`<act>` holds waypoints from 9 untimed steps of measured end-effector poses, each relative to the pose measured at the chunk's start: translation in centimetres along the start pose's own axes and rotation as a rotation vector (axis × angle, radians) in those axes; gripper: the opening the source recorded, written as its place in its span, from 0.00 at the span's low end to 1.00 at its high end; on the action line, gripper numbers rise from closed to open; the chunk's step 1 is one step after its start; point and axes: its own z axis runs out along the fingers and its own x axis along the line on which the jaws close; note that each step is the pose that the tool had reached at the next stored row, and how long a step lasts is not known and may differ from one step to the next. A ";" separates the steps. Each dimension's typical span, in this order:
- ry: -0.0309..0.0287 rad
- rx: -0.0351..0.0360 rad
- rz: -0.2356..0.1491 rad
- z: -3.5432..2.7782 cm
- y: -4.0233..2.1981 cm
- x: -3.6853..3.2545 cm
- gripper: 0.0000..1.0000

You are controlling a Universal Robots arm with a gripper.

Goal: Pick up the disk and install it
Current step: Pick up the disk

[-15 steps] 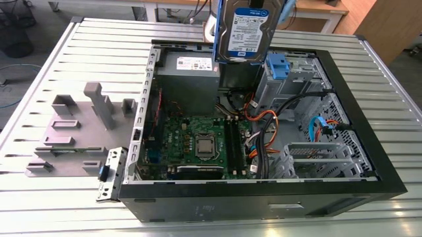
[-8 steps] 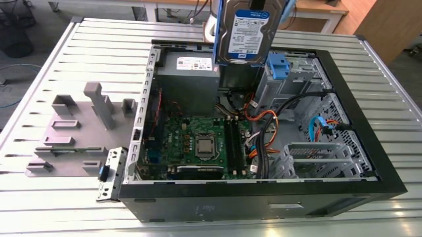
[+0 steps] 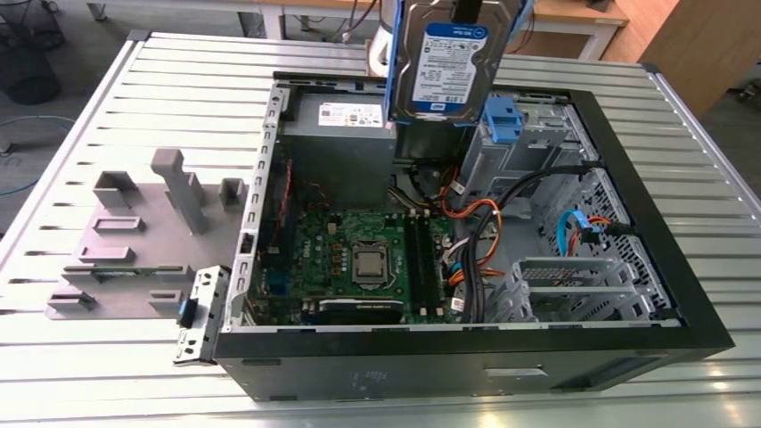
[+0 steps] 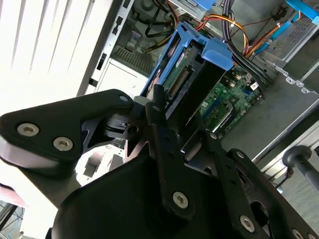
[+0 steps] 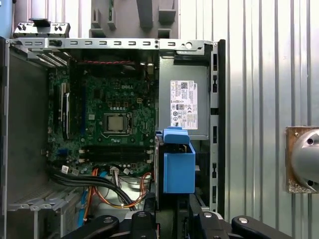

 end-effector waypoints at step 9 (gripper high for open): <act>-0.0001 0.0001 0.000 -0.03 -0.02 1.57 0.35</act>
